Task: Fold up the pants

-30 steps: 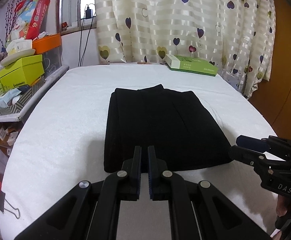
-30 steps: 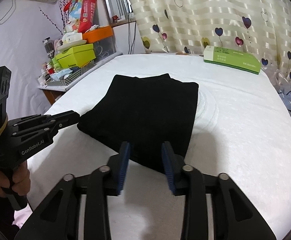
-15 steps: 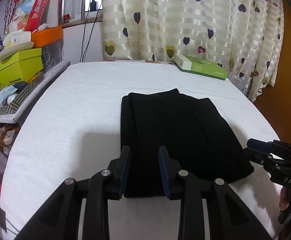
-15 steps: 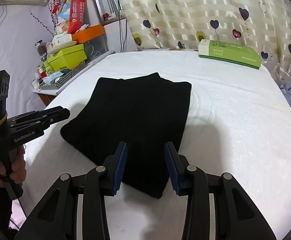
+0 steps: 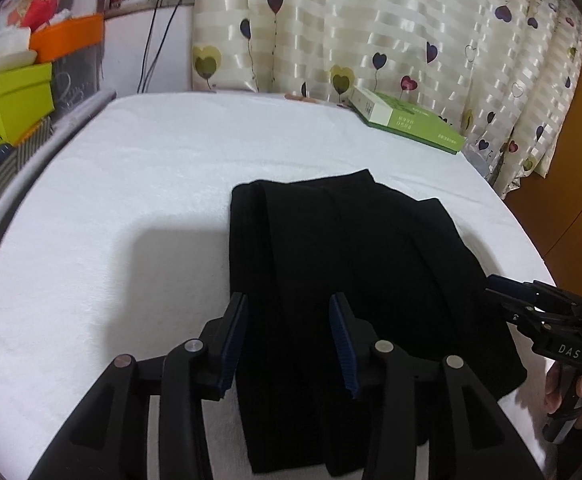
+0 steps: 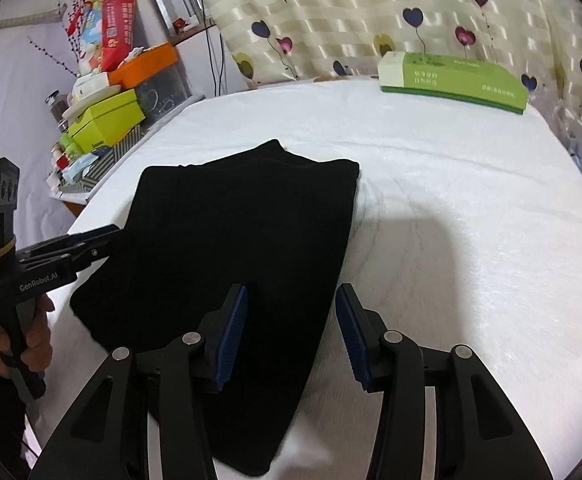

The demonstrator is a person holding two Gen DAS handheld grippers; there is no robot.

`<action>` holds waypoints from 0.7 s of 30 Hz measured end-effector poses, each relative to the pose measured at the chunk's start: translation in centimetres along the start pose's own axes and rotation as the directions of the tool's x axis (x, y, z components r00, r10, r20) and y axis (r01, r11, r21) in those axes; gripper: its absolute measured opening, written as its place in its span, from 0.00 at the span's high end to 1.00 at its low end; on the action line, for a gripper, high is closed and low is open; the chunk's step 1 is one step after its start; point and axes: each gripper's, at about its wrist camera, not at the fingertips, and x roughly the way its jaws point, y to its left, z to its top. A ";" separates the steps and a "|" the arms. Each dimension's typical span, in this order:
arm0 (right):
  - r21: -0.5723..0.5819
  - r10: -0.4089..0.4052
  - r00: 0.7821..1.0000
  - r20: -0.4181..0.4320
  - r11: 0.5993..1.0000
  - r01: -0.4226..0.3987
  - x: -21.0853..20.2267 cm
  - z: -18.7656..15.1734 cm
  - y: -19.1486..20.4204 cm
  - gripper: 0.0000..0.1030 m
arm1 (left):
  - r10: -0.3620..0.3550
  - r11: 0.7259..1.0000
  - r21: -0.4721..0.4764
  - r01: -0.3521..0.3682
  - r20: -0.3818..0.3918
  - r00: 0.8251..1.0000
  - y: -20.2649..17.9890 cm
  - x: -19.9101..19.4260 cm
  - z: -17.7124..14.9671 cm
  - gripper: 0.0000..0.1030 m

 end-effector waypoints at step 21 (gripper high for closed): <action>0.087 0.156 0.988 -0.018 0.984 -0.154 1.9 1.3 -1.2 0.76 | 0.021 0.998 0.064 -0.024 0.049 0.999 -1.6 0.9 0.6 0.65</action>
